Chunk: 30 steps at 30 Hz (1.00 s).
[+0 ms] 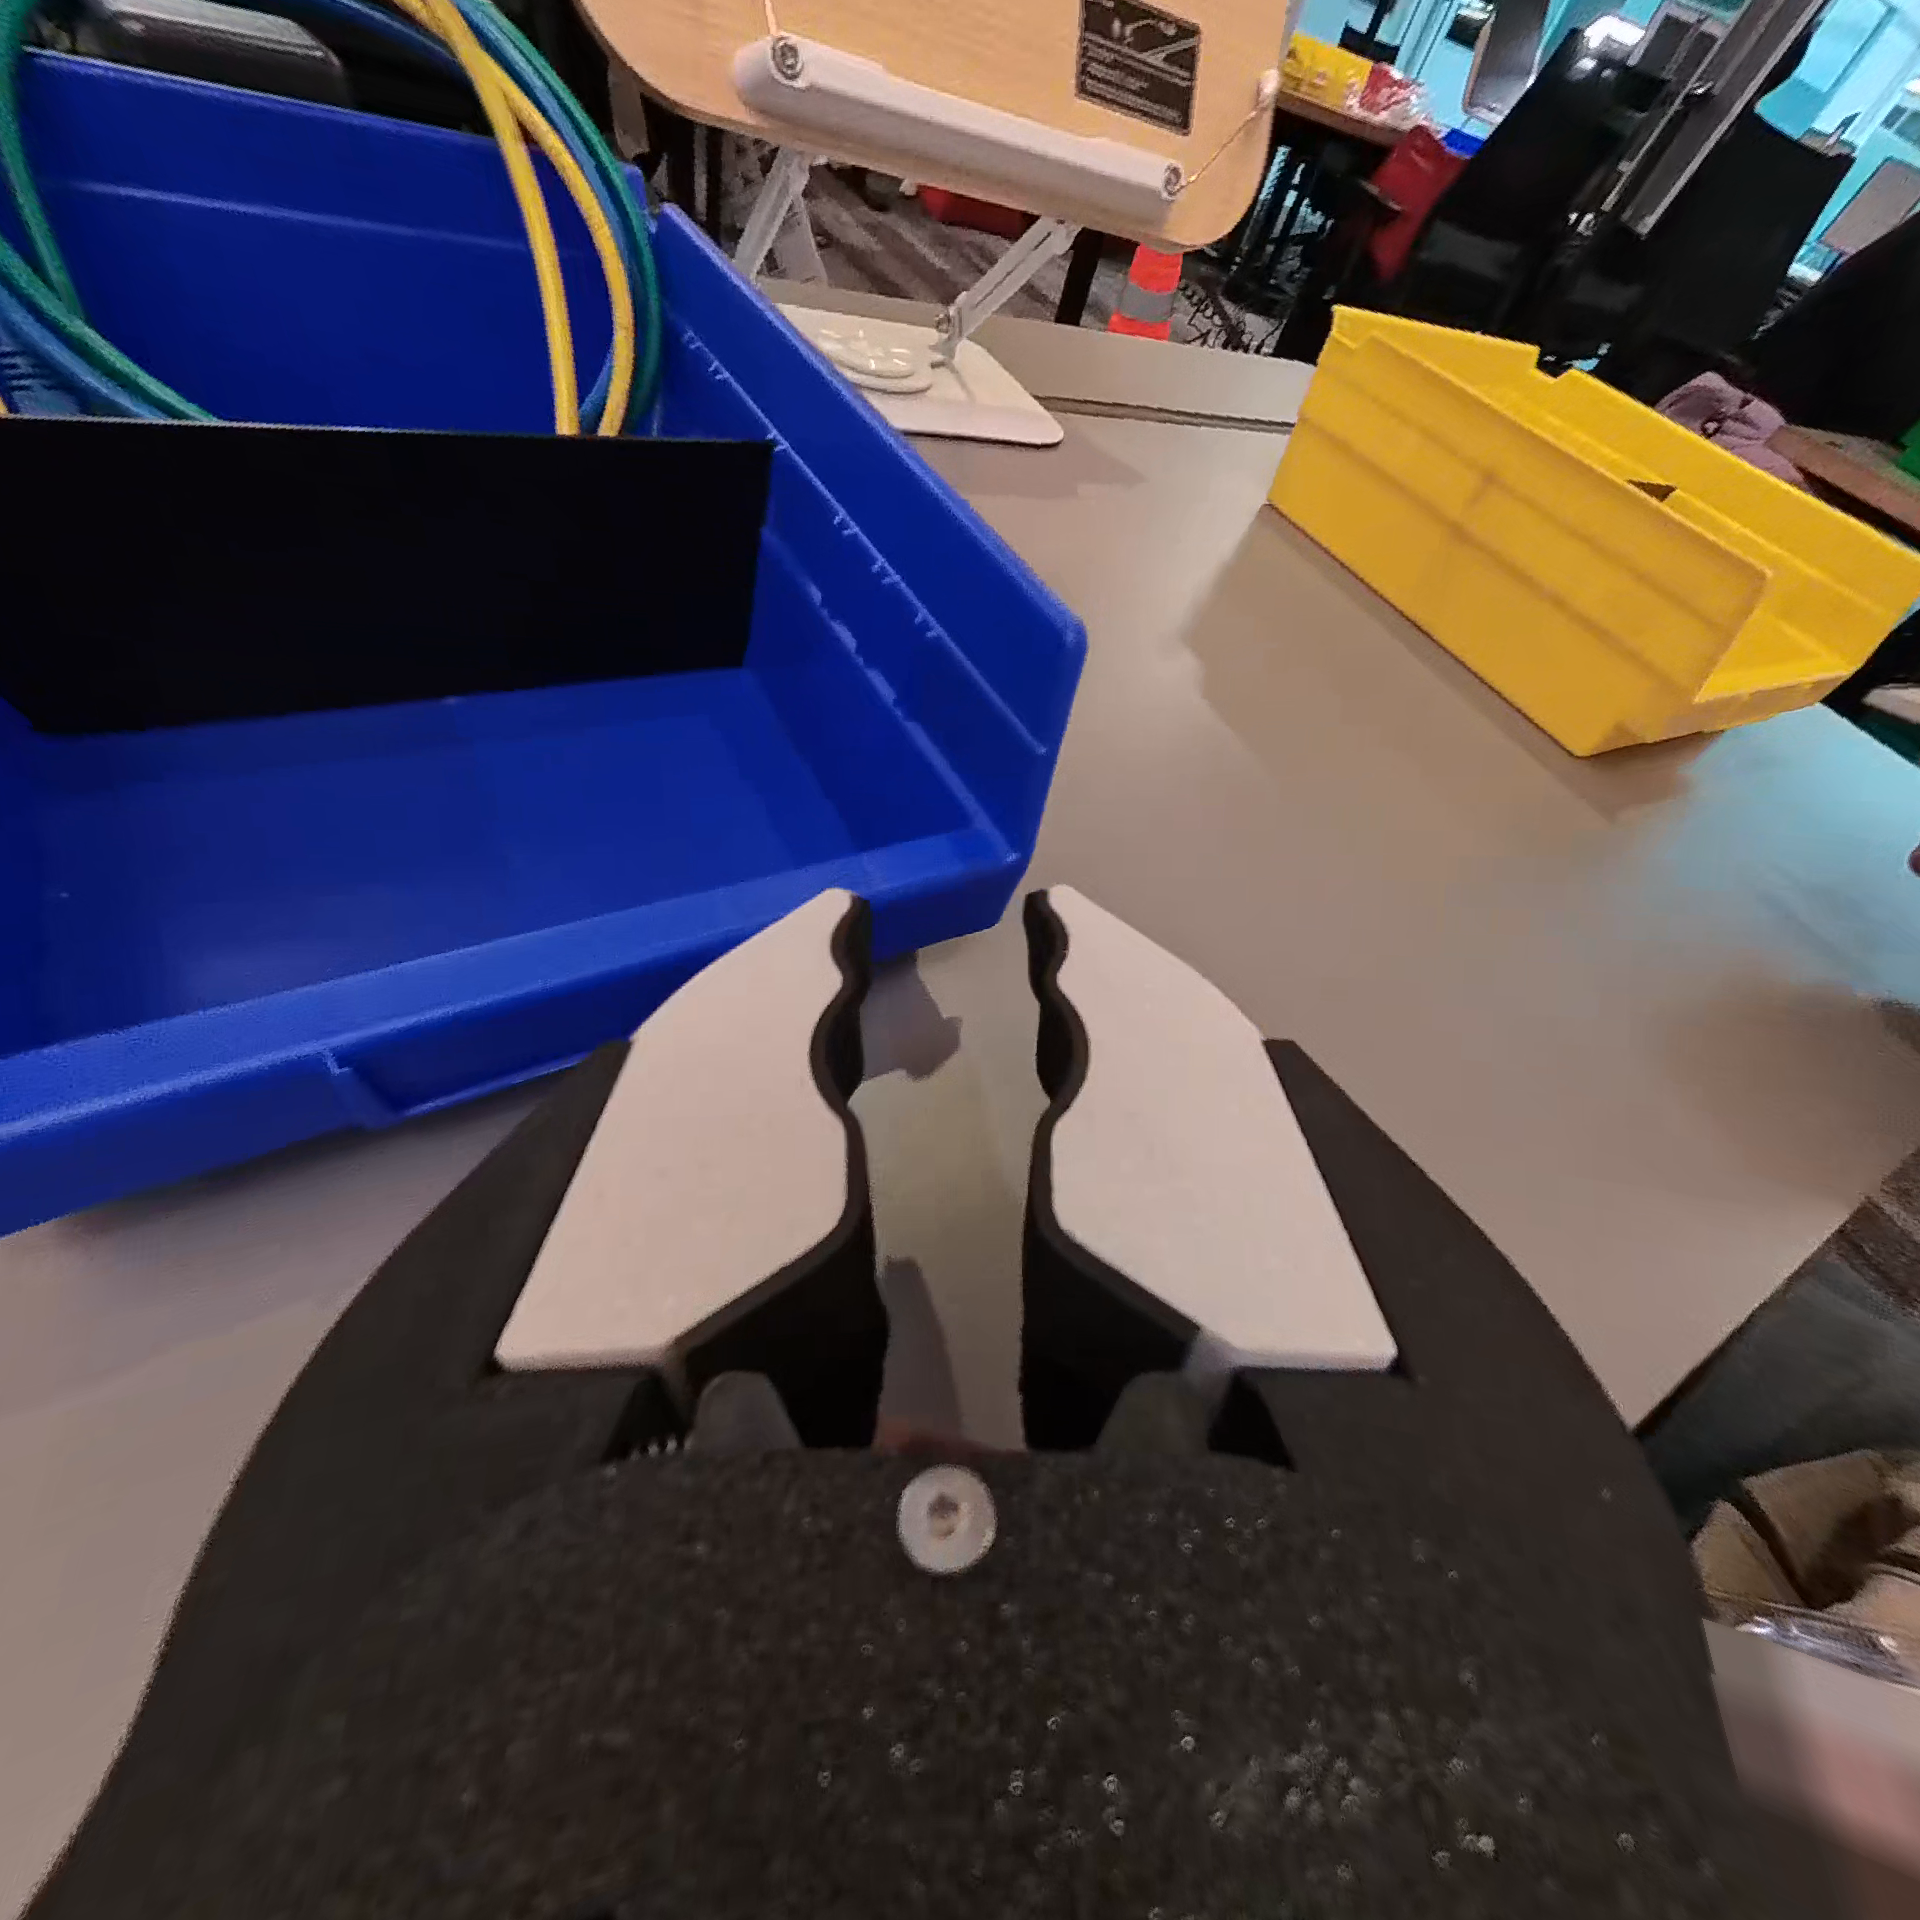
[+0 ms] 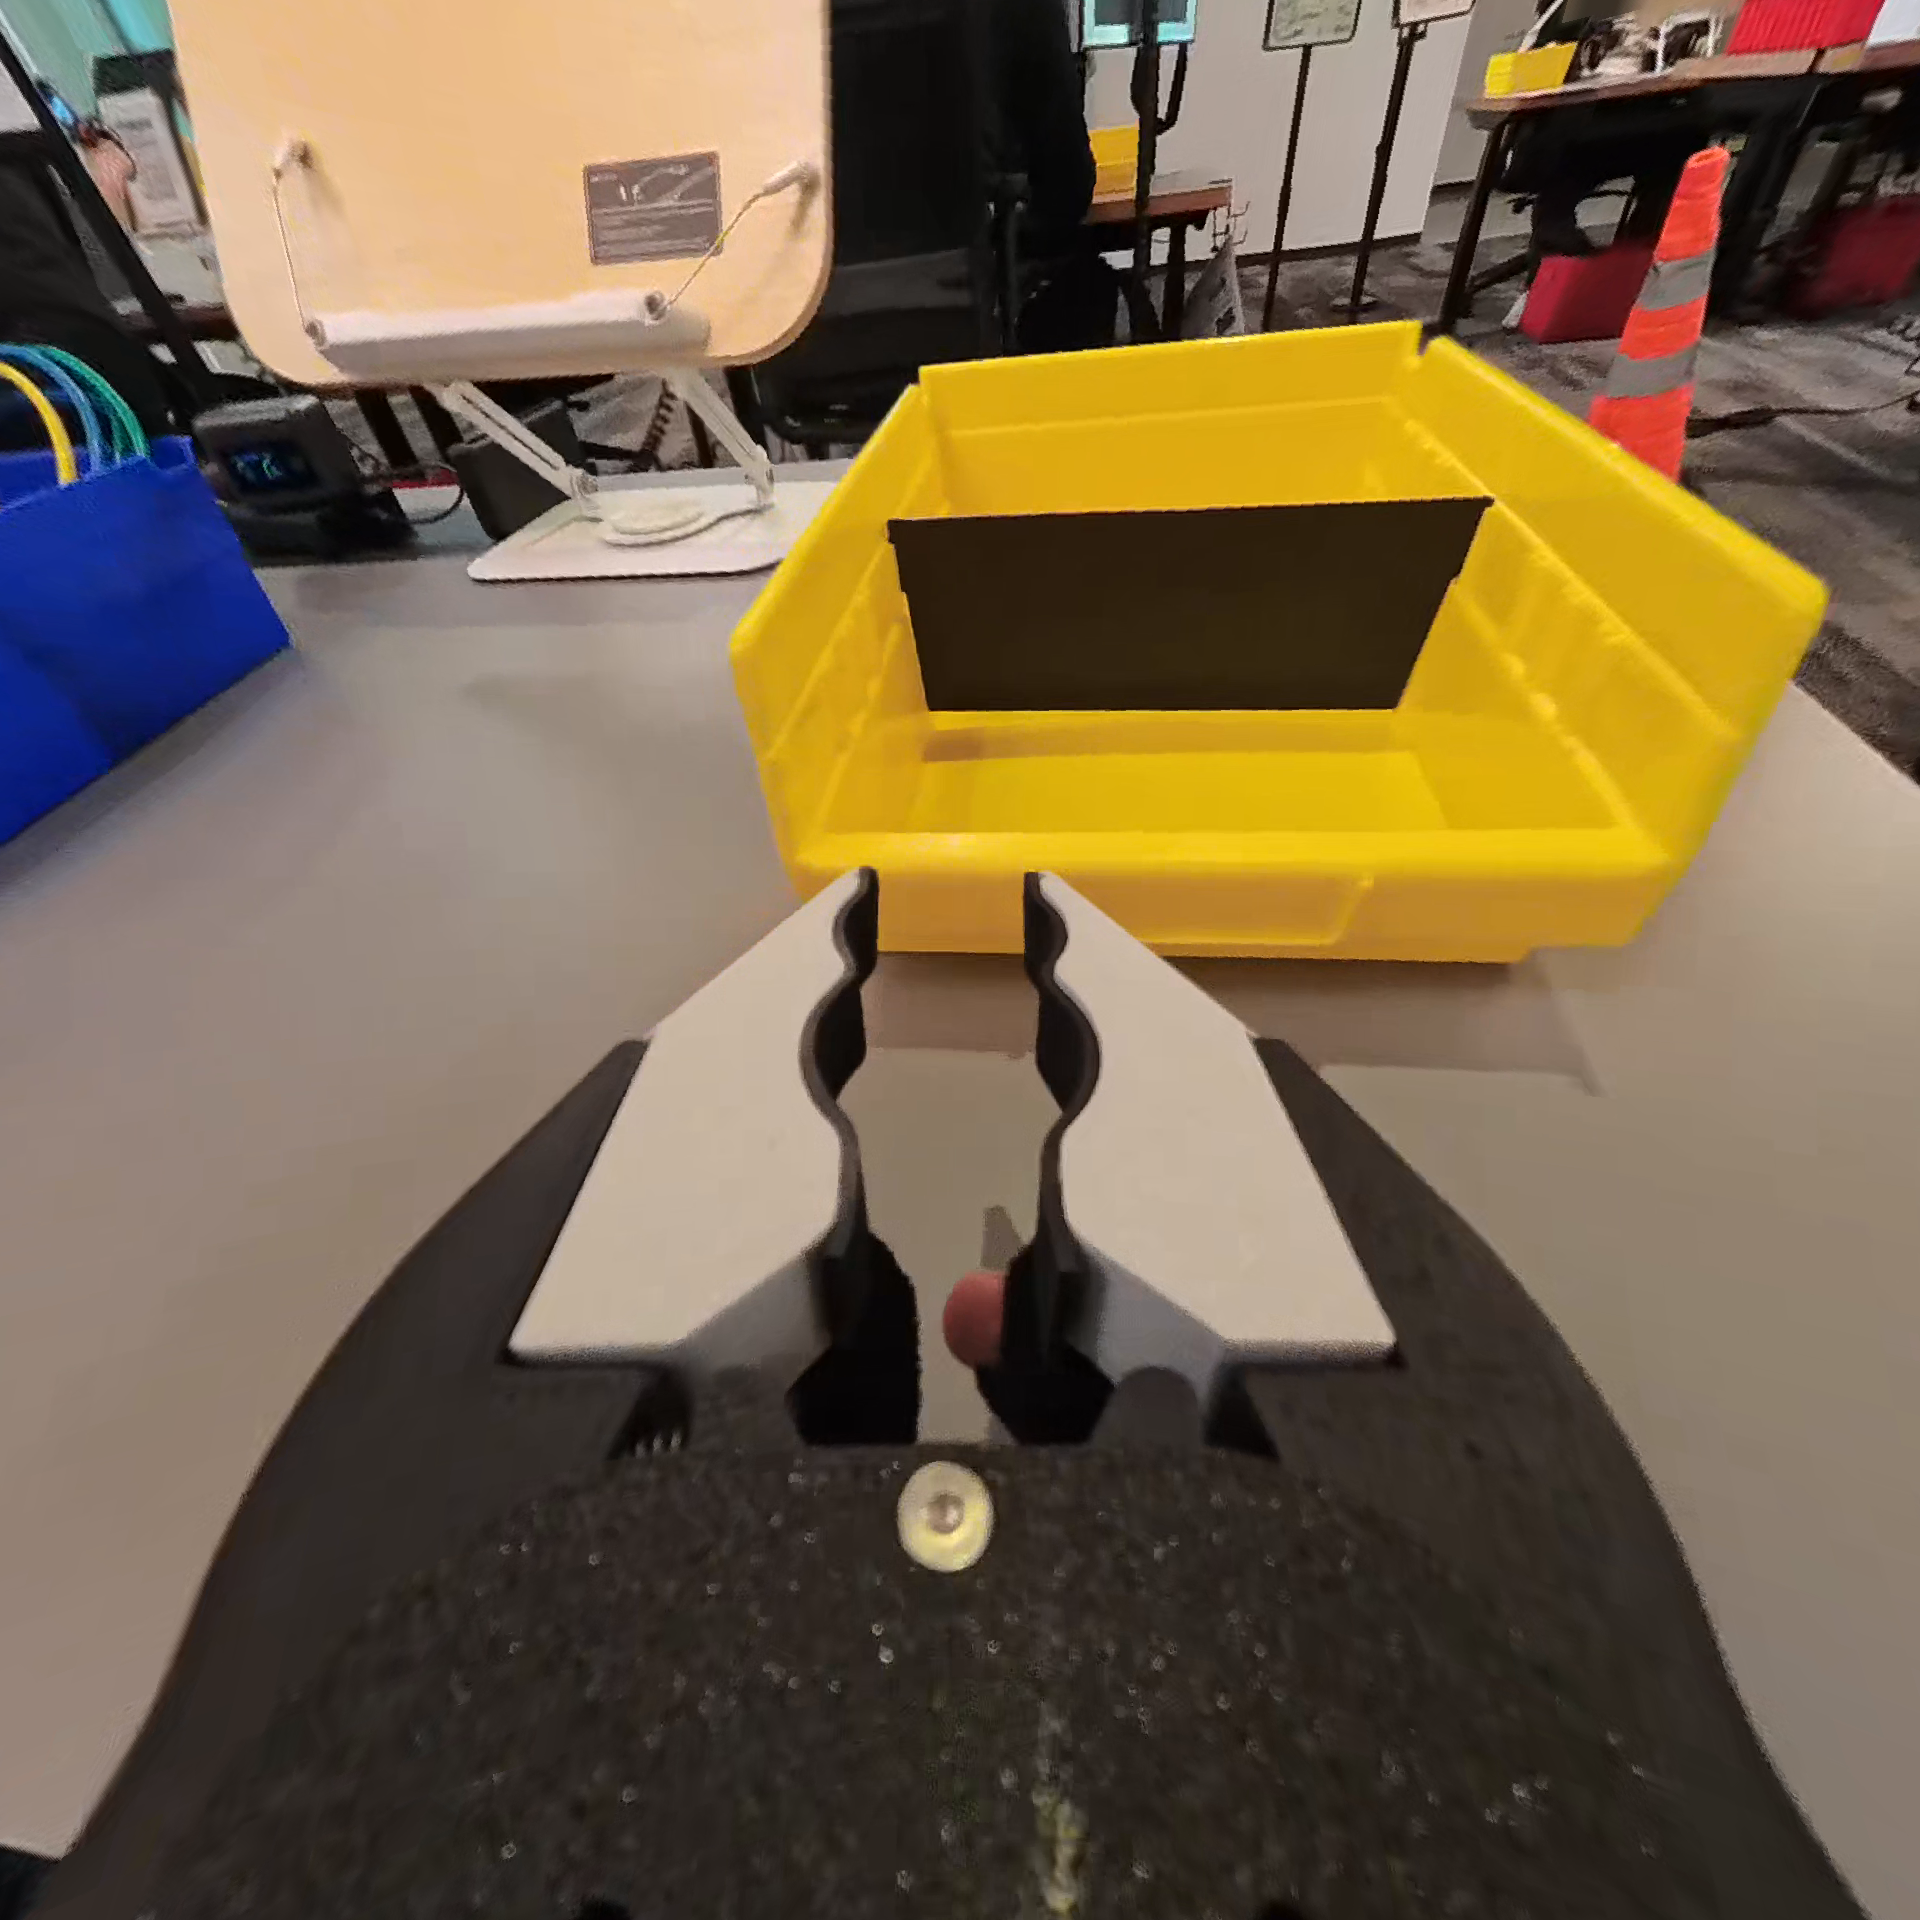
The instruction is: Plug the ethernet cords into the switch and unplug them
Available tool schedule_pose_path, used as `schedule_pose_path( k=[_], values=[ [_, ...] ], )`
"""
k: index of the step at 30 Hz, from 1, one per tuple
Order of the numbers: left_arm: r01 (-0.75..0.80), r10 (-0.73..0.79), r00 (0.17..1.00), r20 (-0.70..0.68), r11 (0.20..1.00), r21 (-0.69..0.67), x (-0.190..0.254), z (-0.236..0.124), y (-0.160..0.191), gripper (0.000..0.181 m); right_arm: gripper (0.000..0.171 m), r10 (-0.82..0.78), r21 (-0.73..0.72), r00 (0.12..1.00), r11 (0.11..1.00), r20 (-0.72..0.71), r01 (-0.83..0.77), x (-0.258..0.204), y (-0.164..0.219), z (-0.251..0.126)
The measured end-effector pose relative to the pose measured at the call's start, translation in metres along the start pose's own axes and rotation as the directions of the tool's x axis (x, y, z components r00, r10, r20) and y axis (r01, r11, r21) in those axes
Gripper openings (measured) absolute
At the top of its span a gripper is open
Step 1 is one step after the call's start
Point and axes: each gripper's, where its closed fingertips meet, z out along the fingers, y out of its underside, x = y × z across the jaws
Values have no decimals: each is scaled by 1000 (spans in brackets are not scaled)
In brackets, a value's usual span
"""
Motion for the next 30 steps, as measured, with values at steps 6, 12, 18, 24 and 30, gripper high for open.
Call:
schedule_pose_path(
  k=[6, 12, 18, 24, 30],
  values=[
    [23, -23, 998, 64, 1000, 2, -13, -2, 0, 29, 28, 39, 13, 999, 999, -28, -39, 12, -2, 0],
    [1, 0, 997, 72, 1000, -20, -12, -1, 4, 29, 28, 35, 15, 998, 999, -43, -35, 17, -3, -2],
    [-48, 43, 994, -102, 998, -44, 16, -3, -2, 33, 28, 41, 25, 999, 999, -29, -41, 13, -5, -5],
    [-524, 338, 799, -498, 796, -301, 40, -18, -17, 31, 28, 30, 36, 999, 999, 42, -31, -2, -8, -3],
    [-789, 510, 613, -604, 353, -503, -49, 41, -74, 39, 29, 18, 19, 997, 1000, 78, -20, -11, -5, 2]
  ],
)
